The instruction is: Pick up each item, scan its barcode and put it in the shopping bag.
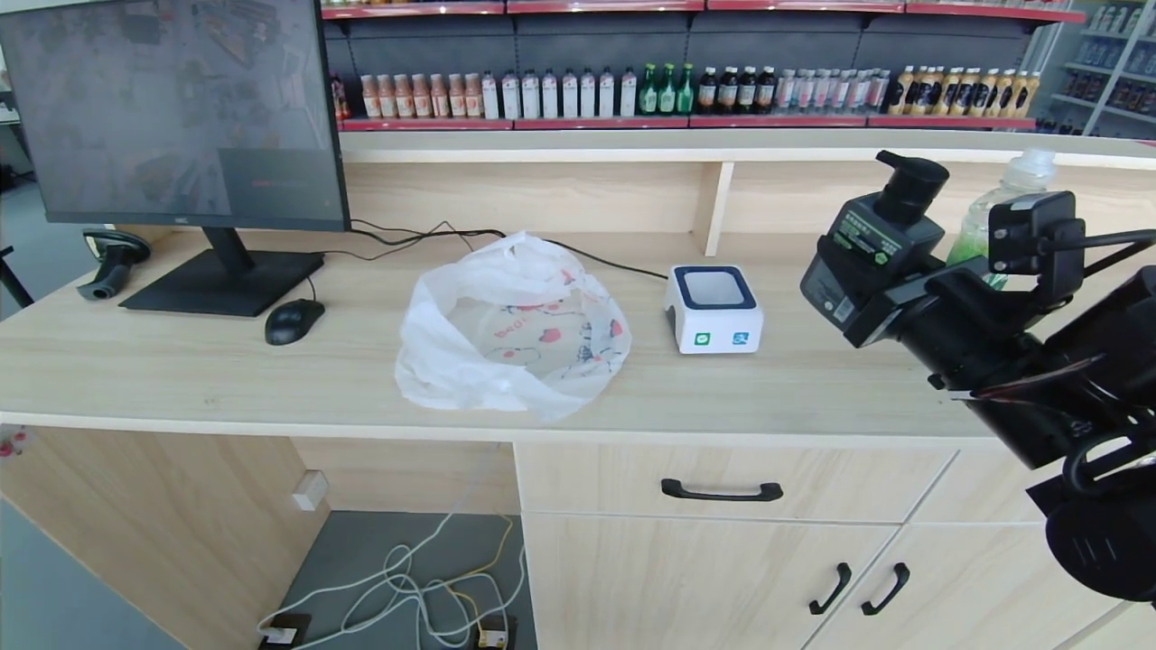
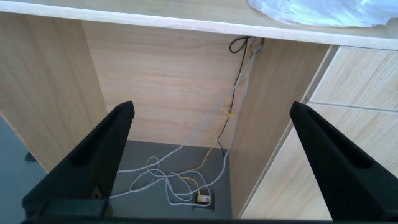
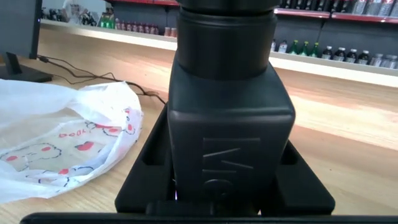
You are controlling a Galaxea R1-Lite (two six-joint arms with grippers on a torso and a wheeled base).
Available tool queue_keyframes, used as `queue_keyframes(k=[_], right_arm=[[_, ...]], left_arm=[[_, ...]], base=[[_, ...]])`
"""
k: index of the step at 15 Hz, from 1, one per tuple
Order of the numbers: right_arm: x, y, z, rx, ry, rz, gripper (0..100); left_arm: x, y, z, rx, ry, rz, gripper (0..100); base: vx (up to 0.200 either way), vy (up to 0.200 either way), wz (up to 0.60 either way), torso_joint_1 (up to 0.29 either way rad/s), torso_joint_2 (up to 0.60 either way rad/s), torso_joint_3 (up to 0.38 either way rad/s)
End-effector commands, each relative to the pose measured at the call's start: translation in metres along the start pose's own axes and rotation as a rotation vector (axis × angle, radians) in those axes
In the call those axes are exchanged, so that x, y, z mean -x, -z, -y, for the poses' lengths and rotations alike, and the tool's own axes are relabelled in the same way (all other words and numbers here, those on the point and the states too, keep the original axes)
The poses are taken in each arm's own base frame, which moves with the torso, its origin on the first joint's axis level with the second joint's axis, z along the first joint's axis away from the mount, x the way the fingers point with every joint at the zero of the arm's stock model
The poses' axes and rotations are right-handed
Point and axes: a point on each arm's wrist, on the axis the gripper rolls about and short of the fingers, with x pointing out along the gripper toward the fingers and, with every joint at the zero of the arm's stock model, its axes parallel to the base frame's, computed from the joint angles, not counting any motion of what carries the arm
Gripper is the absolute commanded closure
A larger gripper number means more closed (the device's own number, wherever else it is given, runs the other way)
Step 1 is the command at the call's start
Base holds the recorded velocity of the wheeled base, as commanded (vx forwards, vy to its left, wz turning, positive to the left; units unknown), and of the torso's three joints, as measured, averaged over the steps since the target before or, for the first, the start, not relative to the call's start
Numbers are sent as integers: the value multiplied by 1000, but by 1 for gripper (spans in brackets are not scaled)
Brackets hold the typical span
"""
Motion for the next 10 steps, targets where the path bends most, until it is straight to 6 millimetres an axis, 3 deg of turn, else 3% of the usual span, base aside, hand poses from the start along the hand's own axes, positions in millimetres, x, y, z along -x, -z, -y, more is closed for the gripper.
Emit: queue_keyframes(k=[1, 9, 10], right_arm=[[-1, 0, 0, 0, 0, 4, 100], [-2, -2, 0, 2, 1, 13, 100], [-4, -2, 0, 1, 0, 16, 100]], left_arm=[[0, 0, 0, 0, 0, 1, 0], [0, 0, 0, 0, 0, 1, 0], [0, 0, 0, 0, 0, 1, 0]], base=[[0, 0, 600, -2, 2, 7], [0, 0, 600, 4, 5, 1], [0, 0, 0, 0, 0, 0]])
